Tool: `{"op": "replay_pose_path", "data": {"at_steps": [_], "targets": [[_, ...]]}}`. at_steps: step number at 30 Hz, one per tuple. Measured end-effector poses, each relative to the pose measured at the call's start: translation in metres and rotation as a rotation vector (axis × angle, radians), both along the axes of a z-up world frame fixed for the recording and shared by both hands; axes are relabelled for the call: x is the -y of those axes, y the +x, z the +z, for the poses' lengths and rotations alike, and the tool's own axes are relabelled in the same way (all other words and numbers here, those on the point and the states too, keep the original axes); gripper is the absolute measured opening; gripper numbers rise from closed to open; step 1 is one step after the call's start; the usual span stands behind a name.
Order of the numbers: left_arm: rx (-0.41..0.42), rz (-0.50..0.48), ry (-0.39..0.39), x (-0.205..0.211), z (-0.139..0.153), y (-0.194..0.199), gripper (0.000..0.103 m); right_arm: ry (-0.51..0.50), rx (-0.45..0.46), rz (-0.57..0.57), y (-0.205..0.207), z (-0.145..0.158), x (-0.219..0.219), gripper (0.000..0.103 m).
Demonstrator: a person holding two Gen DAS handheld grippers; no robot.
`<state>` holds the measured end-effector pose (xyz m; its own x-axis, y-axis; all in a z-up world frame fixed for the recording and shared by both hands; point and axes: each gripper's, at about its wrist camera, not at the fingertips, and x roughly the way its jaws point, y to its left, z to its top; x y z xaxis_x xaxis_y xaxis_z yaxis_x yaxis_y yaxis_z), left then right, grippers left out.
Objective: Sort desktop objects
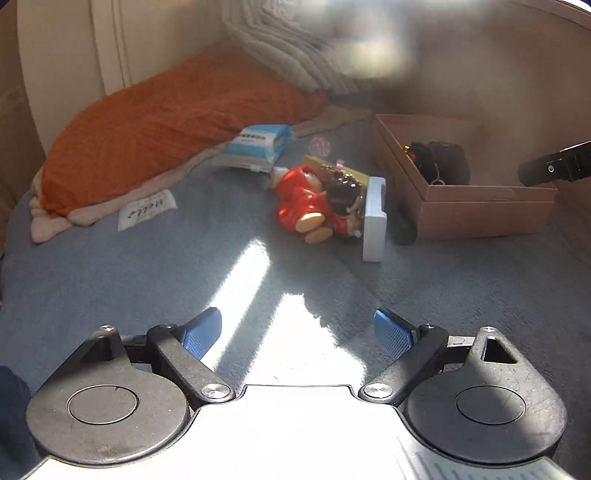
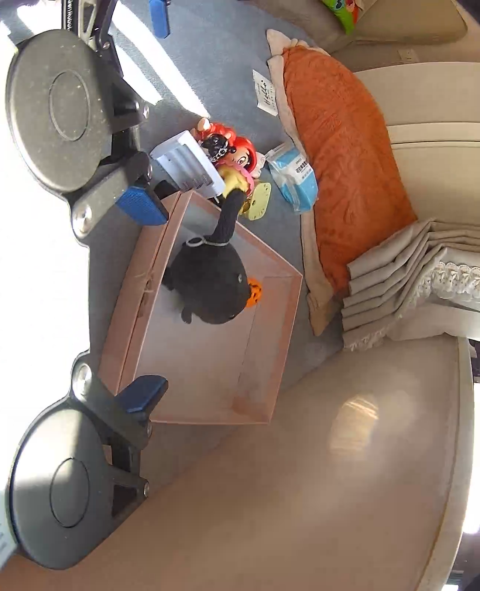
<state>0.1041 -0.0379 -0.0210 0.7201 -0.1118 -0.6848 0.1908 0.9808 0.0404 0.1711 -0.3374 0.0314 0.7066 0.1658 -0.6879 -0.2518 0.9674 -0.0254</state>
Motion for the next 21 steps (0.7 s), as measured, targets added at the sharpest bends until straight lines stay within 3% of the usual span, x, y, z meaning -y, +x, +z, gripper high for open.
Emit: {"op": "replay_pose_path", "data": {"at_steps": [3, 7, 10, 12, 13, 15, 17, 19, 20, 21], "targets": [[0.002, 0.005, -0.062, -0.007, 0.003, 0.000, 0.094, 0.115, -0.040, -0.050, 0.034, 0.002, -0.009, 0.089], [0.033, -0.023, -0.085, -0.007, 0.010, -0.011, 0.096, 0.238, -0.093, -0.205, 0.092, -0.017, -0.010, 0.089], [0.027, -0.023, -0.101, -0.008, 0.010, -0.008, 0.096, 0.268, -0.217, -0.285, 0.127, -0.047, -0.007, 0.089], [0.018, -0.020, -0.107, -0.008, 0.009, -0.007, 0.097, 0.286, -0.322, -0.251, 0.137, -0.064, -0.006, 0.083], [0.012, -0.019, -0.111, -0.008, 0.008, -0.006, 0.097, 0.276, -0.362, -0.219, 0.138, -0.070, -0.007, 0.072], [0.001, -0.021, -0.121, -0.008, 0.008, -0.005, 0.097, 0.212, -0.342, -0.167, 0.132, -0.069, -0.009, 0.069], [-0.001, -0.029, -0.129, -0.007, 0.008, -0.005, 0.097, 0.085, -0.289, -0.159, 0.127, -0.061, -0.013, 0.068], [0.004, -0.038, -0.130, -0.005, 0.010, -0.007, 0.097, -0.224, -0.148, -0.169, 0.123, -0.053, -0.025, 0.068], [0.006, -0.041, -0.129, -0.005, 0.010, -0.008, 0.097, -0.350, -0.083, -0.150, 0.120, -0.052, -0.031, 0.074], [0.006, -0.041, -0.126, -0.004, 0.010, -0.008, 0.097, -0.375, -0.066, -0.122, 0.120, -0.049, -0.032, 0.078]]}}
